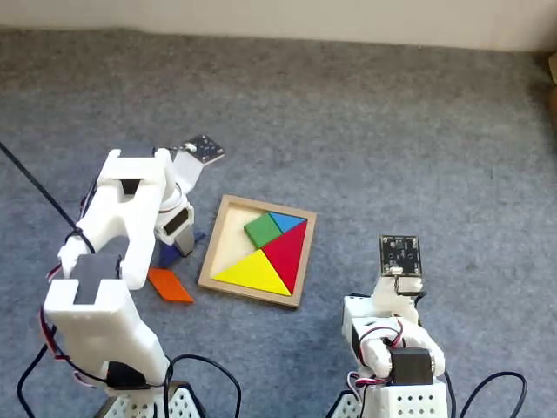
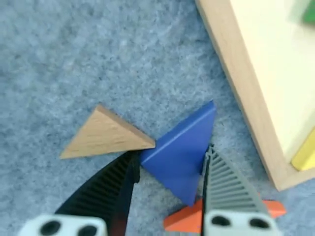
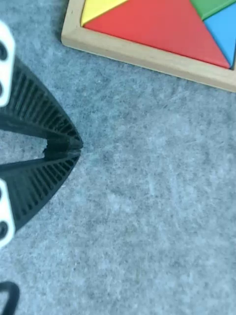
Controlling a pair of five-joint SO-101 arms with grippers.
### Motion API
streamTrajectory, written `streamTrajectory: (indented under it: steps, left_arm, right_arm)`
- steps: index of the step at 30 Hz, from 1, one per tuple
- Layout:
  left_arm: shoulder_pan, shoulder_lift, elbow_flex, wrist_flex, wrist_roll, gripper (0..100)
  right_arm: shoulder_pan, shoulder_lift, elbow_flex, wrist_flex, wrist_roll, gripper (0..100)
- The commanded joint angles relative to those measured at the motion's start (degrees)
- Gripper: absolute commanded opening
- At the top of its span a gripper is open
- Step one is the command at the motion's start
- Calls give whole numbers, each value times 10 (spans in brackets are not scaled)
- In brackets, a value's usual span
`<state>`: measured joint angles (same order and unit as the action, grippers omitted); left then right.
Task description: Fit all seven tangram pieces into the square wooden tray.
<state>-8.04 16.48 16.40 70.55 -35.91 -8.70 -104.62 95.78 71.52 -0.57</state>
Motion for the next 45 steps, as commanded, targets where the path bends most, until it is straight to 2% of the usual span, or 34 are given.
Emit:
streamTrajectory:
  steps: [1,10,19,21,25,30,34,37,45]
  left_arm:
    - [9,-69,7,23,6,105]
    - [9,-155,28,34,6,105]
    - [19,-168,27,34,5,109]
    - [18,-167,28,39,5,137]
    - [-7,-172,28,57,4,266]
    - [-48,-166,46,-4,-6,284]
    - [-48,-167,129,-91,-76,285]
    - [-51,-167,162,-142,-78,285]
    - [-47,-148,165,-150,-79,281]
  right_arm:
    - [-5,-5,85,2,-5,5]
    - [-5,-5,85,2,-5,5]
    - [-5,-5,85,2,-5,5]
    - [-5,-5,85,2,-5,5]
    - [-5,-5,85,2,-5,5]
    - [-5,-5,85,2,-5,5]
    - [-5,-5,85,2,-5,5]
    - [-5,-5,85,2,-5,5]
    - [-5,-5,85,2,-5,5]
